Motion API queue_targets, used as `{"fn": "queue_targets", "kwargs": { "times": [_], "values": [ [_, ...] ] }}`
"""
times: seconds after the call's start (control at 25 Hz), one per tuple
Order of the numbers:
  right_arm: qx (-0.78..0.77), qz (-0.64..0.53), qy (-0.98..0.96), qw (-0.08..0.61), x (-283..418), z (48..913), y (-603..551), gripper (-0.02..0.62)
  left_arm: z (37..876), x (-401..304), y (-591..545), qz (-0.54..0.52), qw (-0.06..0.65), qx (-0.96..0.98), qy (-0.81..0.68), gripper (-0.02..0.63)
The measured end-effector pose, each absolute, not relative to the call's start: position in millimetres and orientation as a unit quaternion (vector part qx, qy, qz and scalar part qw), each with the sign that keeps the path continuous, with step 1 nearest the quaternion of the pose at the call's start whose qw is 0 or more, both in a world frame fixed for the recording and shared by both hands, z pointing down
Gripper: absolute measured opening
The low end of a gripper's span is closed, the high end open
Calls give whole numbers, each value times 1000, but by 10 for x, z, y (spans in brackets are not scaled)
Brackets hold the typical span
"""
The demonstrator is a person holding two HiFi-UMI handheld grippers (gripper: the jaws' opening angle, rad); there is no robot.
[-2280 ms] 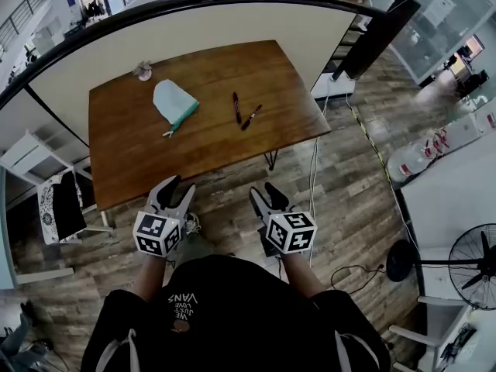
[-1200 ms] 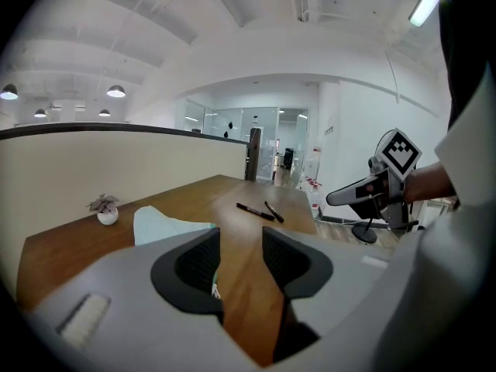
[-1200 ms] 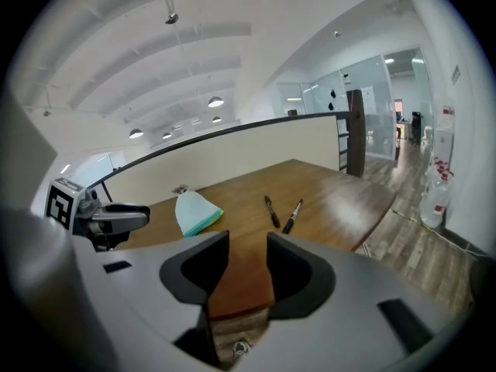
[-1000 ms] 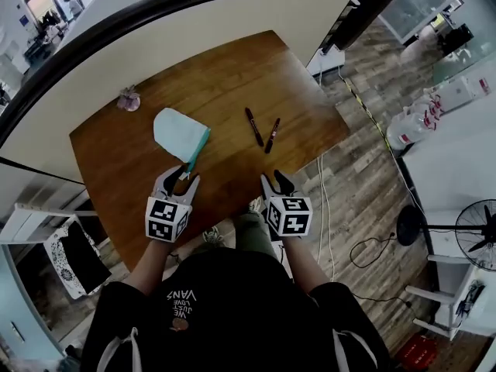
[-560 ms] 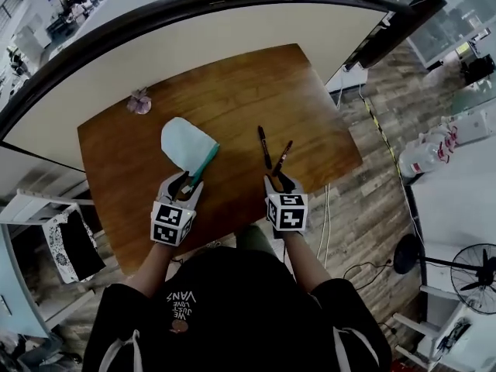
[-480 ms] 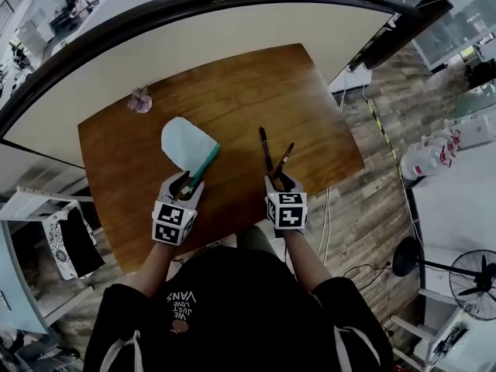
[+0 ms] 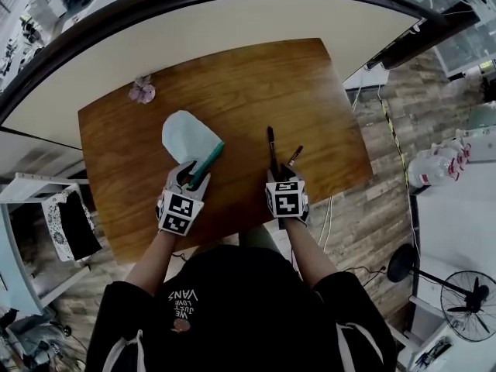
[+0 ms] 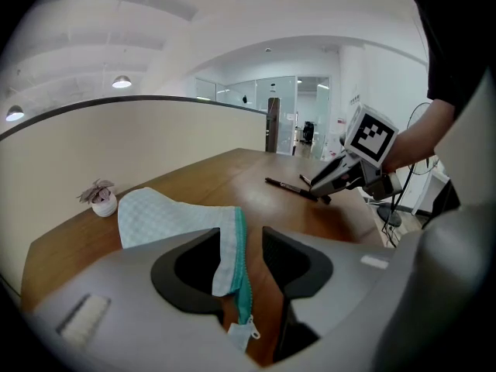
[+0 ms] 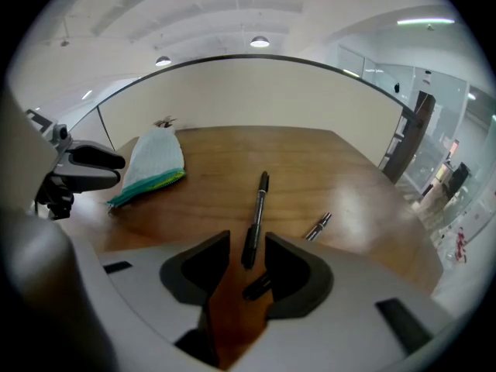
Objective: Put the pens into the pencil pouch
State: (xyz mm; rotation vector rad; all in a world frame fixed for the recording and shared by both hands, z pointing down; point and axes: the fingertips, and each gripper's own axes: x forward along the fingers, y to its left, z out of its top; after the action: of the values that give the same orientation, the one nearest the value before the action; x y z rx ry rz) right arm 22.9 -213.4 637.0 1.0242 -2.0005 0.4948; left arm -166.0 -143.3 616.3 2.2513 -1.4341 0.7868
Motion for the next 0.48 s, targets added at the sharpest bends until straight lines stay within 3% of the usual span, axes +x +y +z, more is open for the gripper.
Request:
{"fn": "queue_targets", "kwargs": {
  "times": [0.48],
  "values": [
    [381,212,-778,452,153,6568,-2161,89,6493,-1686,-1589,365,178,777,-481,156]
  ]
}}
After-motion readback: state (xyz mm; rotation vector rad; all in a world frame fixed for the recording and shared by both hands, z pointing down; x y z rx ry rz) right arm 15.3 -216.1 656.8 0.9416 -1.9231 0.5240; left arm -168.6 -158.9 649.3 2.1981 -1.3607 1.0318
